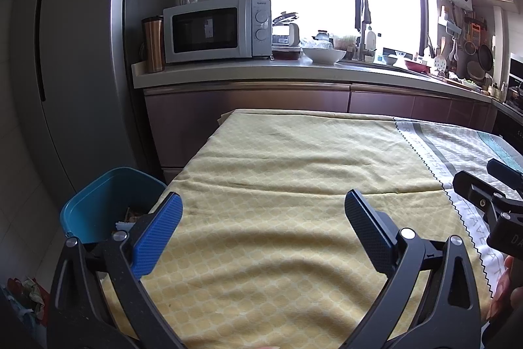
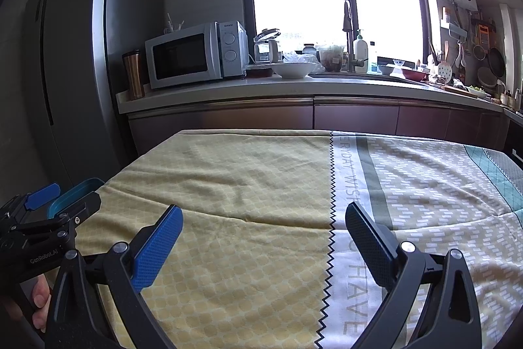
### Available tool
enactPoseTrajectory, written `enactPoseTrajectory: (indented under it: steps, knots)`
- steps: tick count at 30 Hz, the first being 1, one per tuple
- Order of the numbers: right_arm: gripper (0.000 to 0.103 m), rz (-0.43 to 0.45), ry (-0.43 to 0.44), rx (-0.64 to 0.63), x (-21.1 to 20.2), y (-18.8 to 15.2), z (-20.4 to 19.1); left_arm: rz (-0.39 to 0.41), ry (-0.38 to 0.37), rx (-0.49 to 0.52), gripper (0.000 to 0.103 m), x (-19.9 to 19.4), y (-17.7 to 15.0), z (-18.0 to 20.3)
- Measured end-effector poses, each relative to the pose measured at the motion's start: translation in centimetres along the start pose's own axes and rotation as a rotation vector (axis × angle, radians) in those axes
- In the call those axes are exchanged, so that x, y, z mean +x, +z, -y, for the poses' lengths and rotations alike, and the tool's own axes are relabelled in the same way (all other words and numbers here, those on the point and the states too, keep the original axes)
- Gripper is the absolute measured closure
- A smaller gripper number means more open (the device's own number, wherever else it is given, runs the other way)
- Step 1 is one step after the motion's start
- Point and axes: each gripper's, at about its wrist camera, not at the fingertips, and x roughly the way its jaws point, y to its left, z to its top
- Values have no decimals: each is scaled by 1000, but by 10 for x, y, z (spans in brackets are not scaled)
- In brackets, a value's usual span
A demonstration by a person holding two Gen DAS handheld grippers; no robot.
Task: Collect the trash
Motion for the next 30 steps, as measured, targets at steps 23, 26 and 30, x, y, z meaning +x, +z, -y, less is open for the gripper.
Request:
enactPoseTrajectory:
  steps: [23,26,30]
  knots:
    - [7,69,1,-20,-11,-4,-9,114,20,7,5,-13,-3,-1]
    - [7,75,-2,-24,-12,-4,-11,136,39,25,5,-16,-3,2]
    - [7,86,-1,-25,-13,-4,-11,136,34,27,6,-17,-2,3]
